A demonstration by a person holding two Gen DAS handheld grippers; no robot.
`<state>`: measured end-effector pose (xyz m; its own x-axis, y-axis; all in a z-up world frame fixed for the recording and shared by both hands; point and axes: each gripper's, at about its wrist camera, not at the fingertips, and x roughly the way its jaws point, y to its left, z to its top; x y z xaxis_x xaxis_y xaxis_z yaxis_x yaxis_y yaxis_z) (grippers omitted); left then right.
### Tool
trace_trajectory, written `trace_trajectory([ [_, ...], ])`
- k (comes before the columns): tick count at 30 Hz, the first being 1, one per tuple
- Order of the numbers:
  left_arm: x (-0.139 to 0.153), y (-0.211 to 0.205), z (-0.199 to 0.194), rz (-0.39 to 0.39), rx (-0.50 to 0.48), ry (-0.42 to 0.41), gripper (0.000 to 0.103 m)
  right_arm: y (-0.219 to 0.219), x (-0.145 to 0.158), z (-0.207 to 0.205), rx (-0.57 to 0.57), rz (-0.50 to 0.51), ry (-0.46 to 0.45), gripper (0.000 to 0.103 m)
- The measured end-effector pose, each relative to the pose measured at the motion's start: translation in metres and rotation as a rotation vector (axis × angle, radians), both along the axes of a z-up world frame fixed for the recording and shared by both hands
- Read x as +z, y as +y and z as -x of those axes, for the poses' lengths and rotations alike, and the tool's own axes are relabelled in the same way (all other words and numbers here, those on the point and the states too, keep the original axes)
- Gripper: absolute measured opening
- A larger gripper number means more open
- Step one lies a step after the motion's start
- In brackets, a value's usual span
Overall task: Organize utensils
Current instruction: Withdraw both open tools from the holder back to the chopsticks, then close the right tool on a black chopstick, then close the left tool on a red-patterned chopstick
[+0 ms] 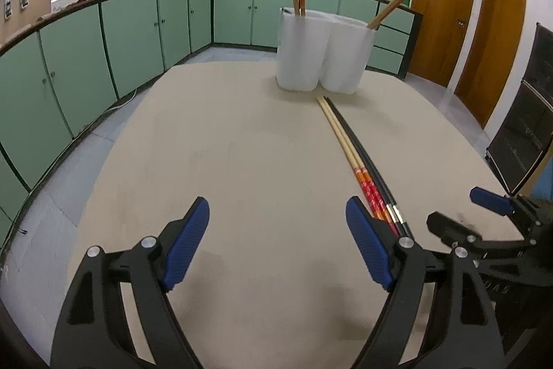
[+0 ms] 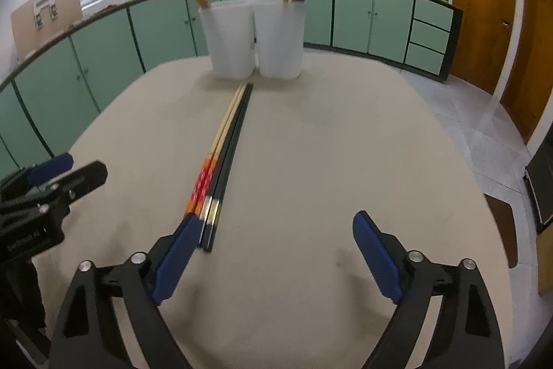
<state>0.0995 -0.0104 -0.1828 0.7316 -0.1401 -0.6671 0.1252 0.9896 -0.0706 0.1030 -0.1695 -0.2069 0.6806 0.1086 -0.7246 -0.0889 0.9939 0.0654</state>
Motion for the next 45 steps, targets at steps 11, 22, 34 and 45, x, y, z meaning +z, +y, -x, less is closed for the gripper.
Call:
trace_trajectory([
  [11, -0.012, -0.004, 0.000, 0.002, 0.020, 0.025, 0.081, 0.015, -0.010, -0.005, 0.039, 0.014, 0.061, 0.071],
  [22, -0.018, -0.008, -0.008, 0.007, 0.028, 0.059, 0.081, 0.017, -0.011, -0.006, 0.038, 0.026, 0.070, 0.064],
  [34, -0.020, -0.009, -0.011, -0.001, 0.027, 0.066, 0.081, 0.013, -0.009, -0.008, 0.030, 0.022, 0.063, 0.048],
  [45, -0.022, -0.020, -0.010, -0.011, -0.002, 0.067, 0.081, 0.013, -0.009, -0.008, 0.051, -0.005, 0.059, 0.006],
])
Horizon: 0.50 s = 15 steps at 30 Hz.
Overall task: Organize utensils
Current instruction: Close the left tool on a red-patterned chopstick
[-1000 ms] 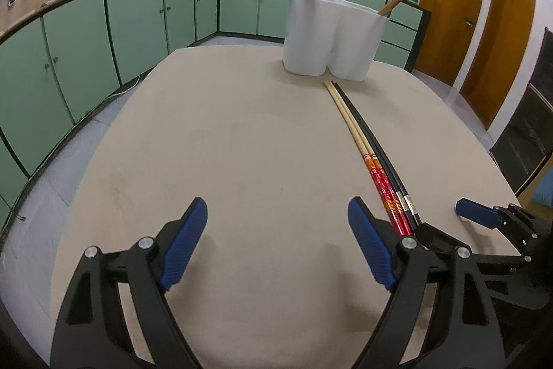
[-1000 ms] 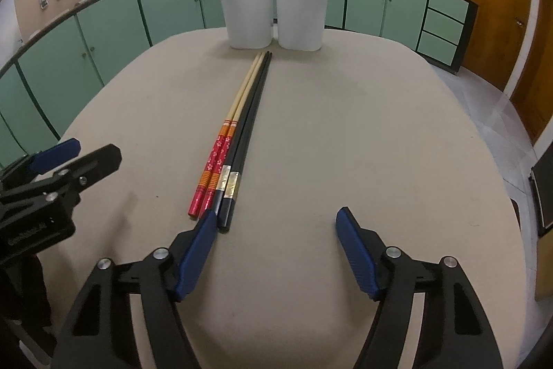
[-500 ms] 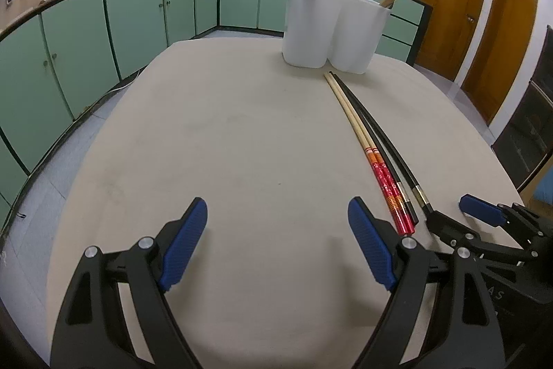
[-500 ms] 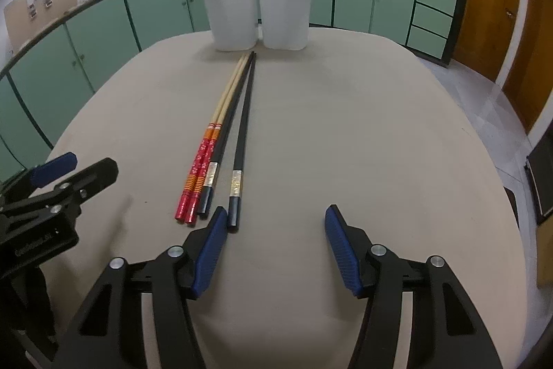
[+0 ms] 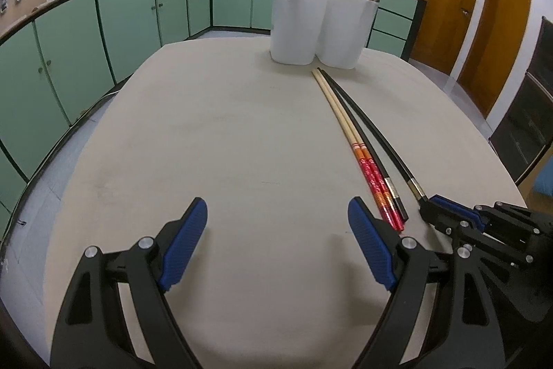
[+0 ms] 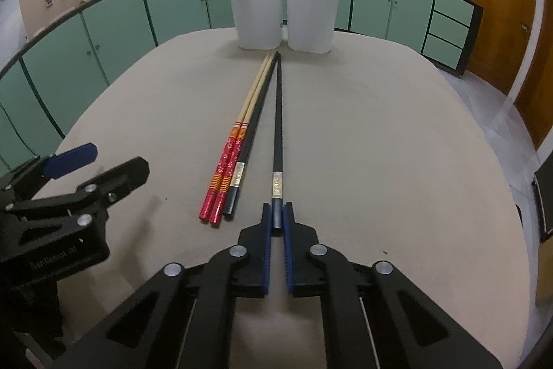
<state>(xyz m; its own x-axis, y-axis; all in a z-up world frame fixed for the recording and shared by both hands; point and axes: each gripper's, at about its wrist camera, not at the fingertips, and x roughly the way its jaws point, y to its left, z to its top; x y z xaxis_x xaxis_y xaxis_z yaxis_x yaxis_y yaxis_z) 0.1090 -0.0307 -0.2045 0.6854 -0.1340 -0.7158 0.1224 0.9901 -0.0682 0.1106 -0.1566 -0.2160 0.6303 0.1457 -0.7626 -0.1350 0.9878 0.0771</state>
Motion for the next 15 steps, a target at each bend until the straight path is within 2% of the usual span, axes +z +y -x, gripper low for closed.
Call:
trace_trajectory([
  [8, -0.002, -0.017, 0.004, 0.011, -0.042, 0.013, 0.081, -0.031, 0.000, 0.003, -0.084, -0.012, 0.000, 0.006],
  [15, -0.006, -0.036, 0.002, -0.005, -0.085, 0.040, 0.081, -0.037, 0.000, 0.002, -0.093, -0.029, 0.002, 0.006],
])
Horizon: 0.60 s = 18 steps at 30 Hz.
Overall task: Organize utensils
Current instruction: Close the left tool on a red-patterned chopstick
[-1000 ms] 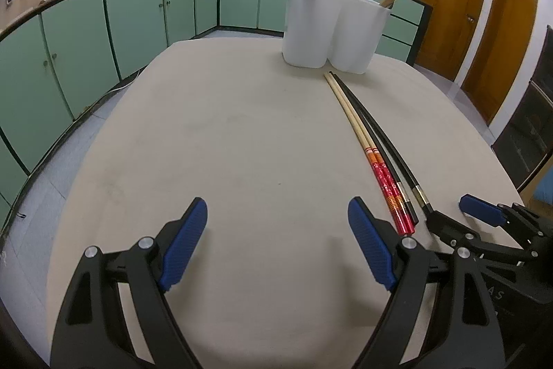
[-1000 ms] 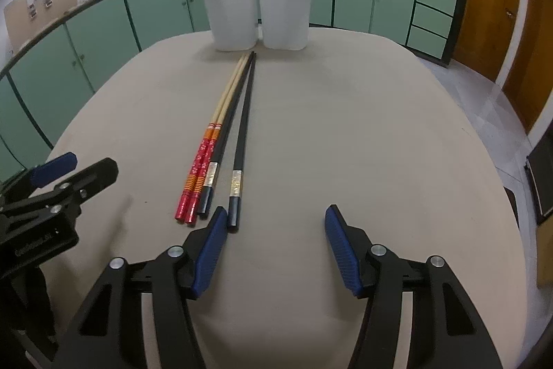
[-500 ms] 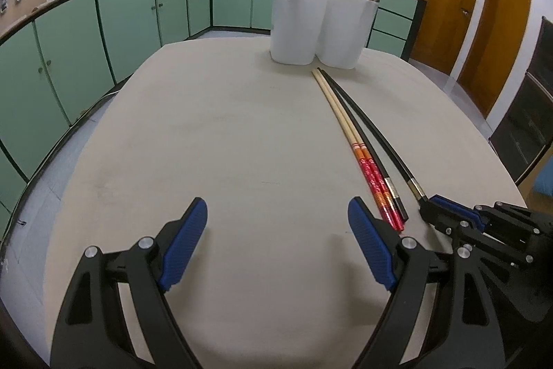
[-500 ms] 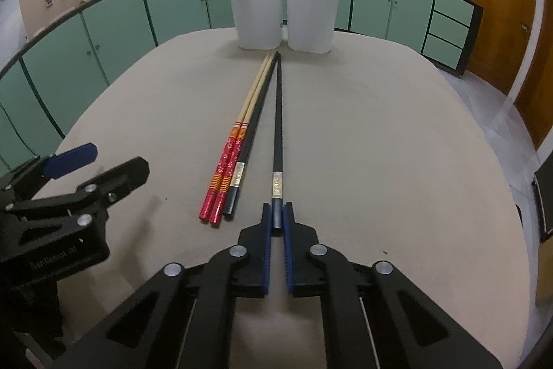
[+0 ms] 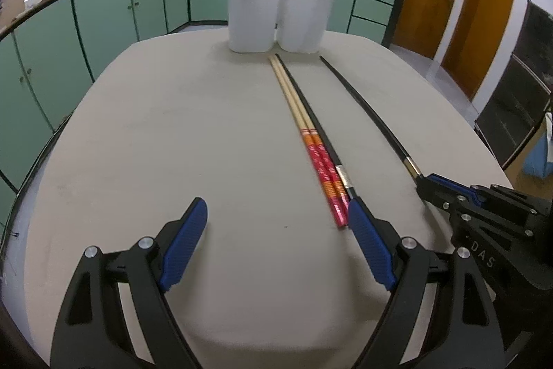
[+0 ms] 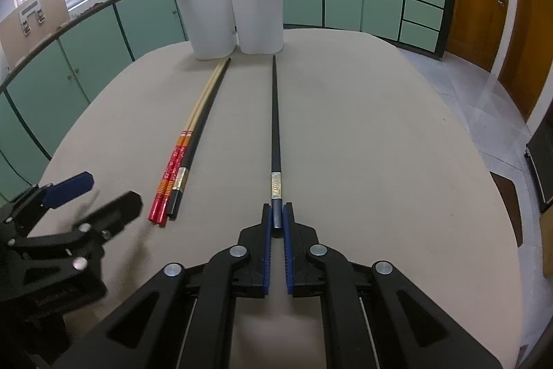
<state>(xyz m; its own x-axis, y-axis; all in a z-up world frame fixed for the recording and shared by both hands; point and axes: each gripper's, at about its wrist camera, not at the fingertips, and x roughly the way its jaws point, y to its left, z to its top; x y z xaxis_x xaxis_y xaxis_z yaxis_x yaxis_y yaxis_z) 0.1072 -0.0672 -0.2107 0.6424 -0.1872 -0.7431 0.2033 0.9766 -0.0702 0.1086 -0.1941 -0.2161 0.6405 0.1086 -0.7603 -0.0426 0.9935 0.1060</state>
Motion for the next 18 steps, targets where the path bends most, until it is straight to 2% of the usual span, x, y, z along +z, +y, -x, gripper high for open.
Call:
trace_trajectory([
  [5, -0.008, -0.006, -0.007, -0.035, -0.005, 0.048, 0.081, -0.002, 0.000, -0.001, 0.000, -0.014, 0.001, 0.006],
  [12, -0.010, -0.011, -0.008, -0.085, 0.002, 0.056, 0.080, -0.002, 0.000, -0.001, 0.000, -0.016, 0.001, 0.006],
  [18, -0.007, 0.006, -0.010, -0.040, 0.083, 0.051, 0.068, 0.002, 0.000, -0.001, 0.010, -0.012, 0.001, 0.007],
])
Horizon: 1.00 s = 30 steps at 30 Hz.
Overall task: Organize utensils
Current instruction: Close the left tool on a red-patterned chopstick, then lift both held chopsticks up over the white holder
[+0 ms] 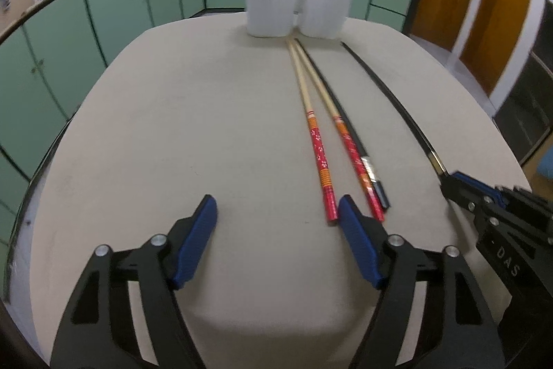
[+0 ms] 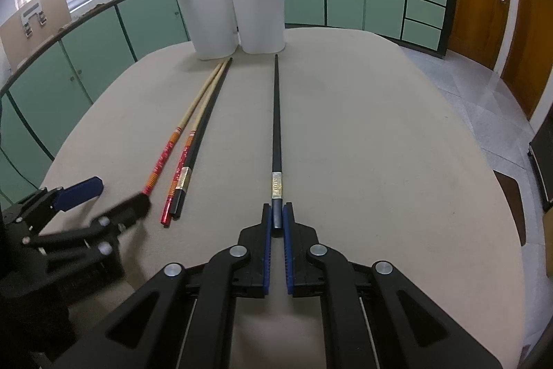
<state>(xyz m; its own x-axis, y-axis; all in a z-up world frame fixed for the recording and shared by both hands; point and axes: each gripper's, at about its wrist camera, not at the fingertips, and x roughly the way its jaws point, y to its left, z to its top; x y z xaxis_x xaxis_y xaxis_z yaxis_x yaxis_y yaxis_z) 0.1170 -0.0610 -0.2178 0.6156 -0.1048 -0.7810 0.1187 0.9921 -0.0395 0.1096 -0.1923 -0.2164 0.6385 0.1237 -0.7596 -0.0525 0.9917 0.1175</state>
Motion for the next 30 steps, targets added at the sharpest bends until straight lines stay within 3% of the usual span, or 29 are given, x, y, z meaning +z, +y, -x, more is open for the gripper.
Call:
trace_trajectory([
  [7, -0.001, -0.005, 0.000, -0.010, -0.013, 0.000, 0.065, -0.001, -0.001, 0.000, 0.002, 0.000, 0.006, 0.007],
  [10, 0.000, -0.007, 0.000, -0.010, -0.025, -0.005, 0.055, -0.001, -0.001, 0.000, 0.002, -0.002, 0.008, 0.007],
  [15, 0.001, -0.010, 0.002, 0.002, -0.062, -0.009, 0.018, -0.002, -0.001, 0.000, 0.003, -0.002, 0.006, 0.007],
  [18, 0.000, -0.016, 0.003, -0.006, -0.086, -0.010, 0.005, -0.002, -0.001, 0.000, 0.003, -0.002, 0.005, 0.007],
  [30, 0.010, -0.013, 0.009, 0.001, -0.079, -0.038, 0.005, -0.004, 0.003, 0.002, -0.003, -0.005, -0.011, 0.006],
])
